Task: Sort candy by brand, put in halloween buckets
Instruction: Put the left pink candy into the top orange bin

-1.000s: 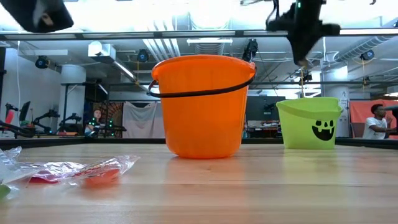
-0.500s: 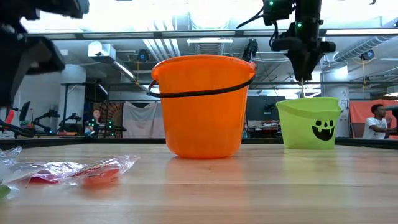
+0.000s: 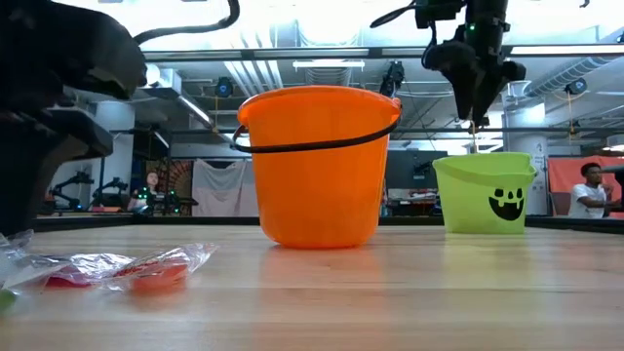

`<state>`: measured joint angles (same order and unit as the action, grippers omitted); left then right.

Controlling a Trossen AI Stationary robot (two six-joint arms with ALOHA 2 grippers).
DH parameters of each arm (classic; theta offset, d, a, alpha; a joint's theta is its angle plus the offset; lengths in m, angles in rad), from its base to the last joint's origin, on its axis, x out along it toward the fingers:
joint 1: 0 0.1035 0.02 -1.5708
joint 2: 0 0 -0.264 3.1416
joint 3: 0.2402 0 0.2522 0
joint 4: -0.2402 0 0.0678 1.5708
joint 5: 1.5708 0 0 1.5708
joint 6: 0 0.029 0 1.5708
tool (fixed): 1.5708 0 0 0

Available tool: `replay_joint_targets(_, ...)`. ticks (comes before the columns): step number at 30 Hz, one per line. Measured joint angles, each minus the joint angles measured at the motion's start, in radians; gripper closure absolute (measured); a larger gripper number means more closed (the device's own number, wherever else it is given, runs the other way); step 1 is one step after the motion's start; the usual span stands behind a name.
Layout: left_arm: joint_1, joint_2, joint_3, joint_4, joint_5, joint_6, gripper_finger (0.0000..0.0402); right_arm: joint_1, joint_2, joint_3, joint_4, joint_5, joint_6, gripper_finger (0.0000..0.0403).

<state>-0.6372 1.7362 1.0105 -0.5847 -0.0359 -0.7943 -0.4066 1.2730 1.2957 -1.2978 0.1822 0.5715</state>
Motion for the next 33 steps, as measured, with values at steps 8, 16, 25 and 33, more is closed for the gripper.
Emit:
replay_joint_targets(8,0.029,0.004,-0.046,0.04,-0.024,0.073,0.0242,0.041,-0.001,0.0,0.005,0.0,0.078,0.0241)
replay_joint_targets(16,0.04,-0.004,-0.085,0.084,0.009,0.114,0.0376,0.07,-0.001,0.0,0.005,-0.001,0.135,0.0237)
replay_joint_targets(25,0.038,-0.147,-0.075,-0.035,0.03,0.085,0.0395,0.075,-0.001,0.0,0.005,0.0,0.143,0.0239)
replay_joint_targets(33,0.136,-0.442,0.069,-0.258,-0.142,0.092,0.0398,0.075,-0.004,0.0,0.031,0.001,0.135,0.0241)
